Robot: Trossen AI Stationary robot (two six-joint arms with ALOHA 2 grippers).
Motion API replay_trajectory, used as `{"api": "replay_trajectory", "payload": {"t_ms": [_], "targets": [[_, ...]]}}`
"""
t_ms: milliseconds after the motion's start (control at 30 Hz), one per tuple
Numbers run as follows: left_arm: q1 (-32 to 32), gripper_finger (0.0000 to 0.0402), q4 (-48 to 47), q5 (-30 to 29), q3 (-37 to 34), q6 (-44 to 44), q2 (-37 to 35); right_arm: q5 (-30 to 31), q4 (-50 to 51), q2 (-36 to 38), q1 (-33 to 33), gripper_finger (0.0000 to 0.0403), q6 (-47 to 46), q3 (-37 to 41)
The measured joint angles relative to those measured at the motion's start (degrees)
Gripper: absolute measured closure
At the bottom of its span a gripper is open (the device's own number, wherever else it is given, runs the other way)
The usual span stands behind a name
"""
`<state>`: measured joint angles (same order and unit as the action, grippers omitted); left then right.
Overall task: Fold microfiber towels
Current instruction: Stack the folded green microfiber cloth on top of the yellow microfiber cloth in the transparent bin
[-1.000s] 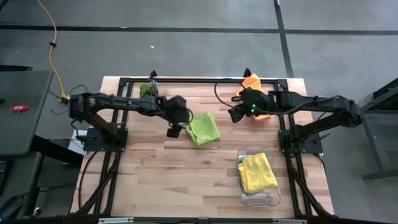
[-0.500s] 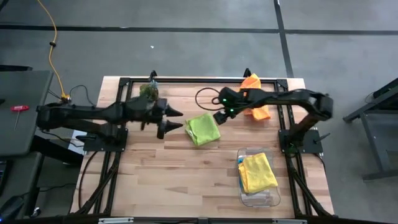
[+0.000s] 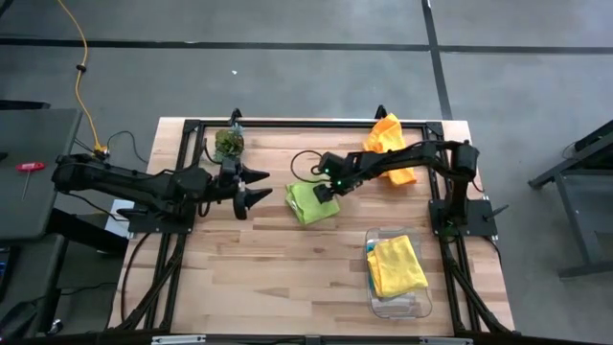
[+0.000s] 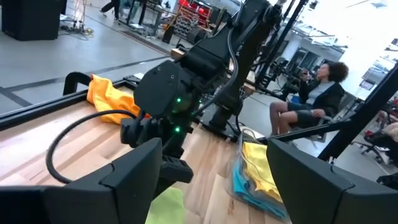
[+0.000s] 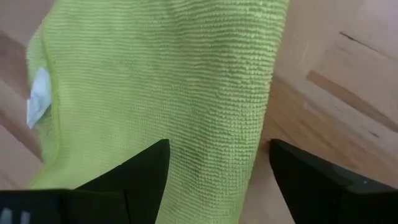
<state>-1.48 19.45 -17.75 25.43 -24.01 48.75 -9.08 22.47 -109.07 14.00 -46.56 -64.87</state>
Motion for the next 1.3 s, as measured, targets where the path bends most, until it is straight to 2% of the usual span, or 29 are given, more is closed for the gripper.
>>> {"api": "replay_trajectory", "payload": {"t_ms": [167,267,400,533,600,700,800,867,933,1133,1300], "targets": [[0.0,0.0122,-0.6,0.0,0.0,0.3,0.1,4.3,-0.3,-0.5,-1.8,0.0143,-3.0,0.0],[0.0,0.0122,-1.3,-2.1,0.0,1.9,0.1,7.2,-0.1,-0.7,-3.4,0.0175,-6.7,0.0],[-0.5,0.0122,-1.6,-6.9,0.0,3.6,0.1,12.1,-0.4,-2.7,-6.2,0.0257,-10.2,-0.2],[-1.8,0.0122,-1.6,-8.4,0.0,3.7,0.1,15.0,-1.0,-4.1,-8.0,0.0357,-12.0,-0.3],[-2.6,0.0122,-1.6,-8.5,0.0,3.7,0.1,15.1,-1.3,-4.2,-8.2,0.0389,-12.3,-0.3],[-3.5,0.0122,-1.6,-8.5,0.0,3.8,0.1,14.2,0.8,-2.4,-7.5,0.0392,-10.8,-0.1],[-4.2,0.0122,-1.6,-8.5,0.0,5.2,-0.2,13.9,8.0,0.7,-6.8,0.0399,-7.6,0.1],[-4.3,0.0122,-1.6,-8.5,0.0,6.1,-0.2,14.8,13.6,3.0,-6.5,0.0400,-5.8,0.6],[-4.6,0.0122,-1.6,-8.4,0.0,6.7,-0.2,16.5,13.3,6.0,-6.3,0.0401,-5.0,1.7],[-5.6,0.0122,-1.3,-8.4,0.0,6.7,-0.2,18.5,9.7,21.2,-7.5,0.0402,-10.6,12.7],[-7.6,0.0122,-1.0,-8.4,0.0,6.8,-0.2,22.9,8.5,35.2,-8.0,0.0402,-13.2,16.3]]}}
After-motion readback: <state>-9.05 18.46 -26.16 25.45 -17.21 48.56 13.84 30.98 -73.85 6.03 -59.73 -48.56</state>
